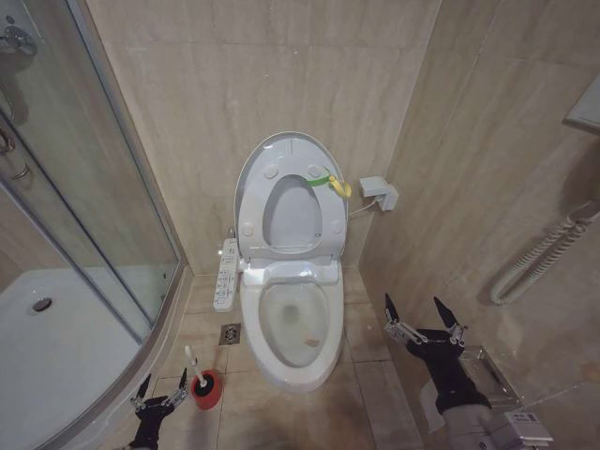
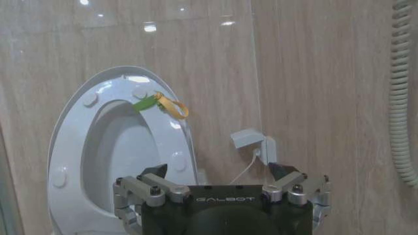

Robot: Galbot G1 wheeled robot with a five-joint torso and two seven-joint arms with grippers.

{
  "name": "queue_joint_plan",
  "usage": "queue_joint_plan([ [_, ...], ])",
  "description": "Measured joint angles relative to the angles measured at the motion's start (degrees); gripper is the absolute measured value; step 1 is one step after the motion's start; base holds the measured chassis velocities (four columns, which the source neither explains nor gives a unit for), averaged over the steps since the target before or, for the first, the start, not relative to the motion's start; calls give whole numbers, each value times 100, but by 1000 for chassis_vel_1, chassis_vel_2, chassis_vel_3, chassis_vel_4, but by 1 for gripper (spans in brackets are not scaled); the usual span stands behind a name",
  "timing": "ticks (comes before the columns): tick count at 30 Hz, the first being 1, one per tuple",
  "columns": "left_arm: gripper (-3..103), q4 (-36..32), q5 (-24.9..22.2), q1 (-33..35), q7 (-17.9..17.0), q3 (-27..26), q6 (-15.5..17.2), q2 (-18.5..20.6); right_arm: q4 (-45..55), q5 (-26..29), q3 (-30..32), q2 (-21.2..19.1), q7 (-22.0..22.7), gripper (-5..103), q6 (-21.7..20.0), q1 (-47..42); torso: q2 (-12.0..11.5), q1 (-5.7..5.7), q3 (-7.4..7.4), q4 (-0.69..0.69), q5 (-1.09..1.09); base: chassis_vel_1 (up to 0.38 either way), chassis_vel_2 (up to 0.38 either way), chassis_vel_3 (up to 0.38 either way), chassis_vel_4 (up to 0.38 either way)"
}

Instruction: Open the toilet lid, clean the toilet bowl with a toilet brush, close the toilet lid, and flush.

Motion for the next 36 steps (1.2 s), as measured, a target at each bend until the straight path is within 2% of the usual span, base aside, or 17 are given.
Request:
queue_joint_plan([
  [5,100,378,218,-212,212,40,-139,105,0,0,0,0,0,100,0,0,0,0,0,0,0,0,0,0,0],
  [14,100,950,287,-530,336,100,-207,349,0,0,0,0,0,100,0,0,0,0,0,1,0,0,0,0,0],
  [22,100,1120,310,-697,527,180,-218,419,0,0,0,0,0,100,0,0,0,0,0,1,1,0,0,0,0],
  [36,99,1643,420,-1195,603,237,-291,495,0,0,0,0,0,100,0,0,0,0,0,1,1,0,0,0,0],
])
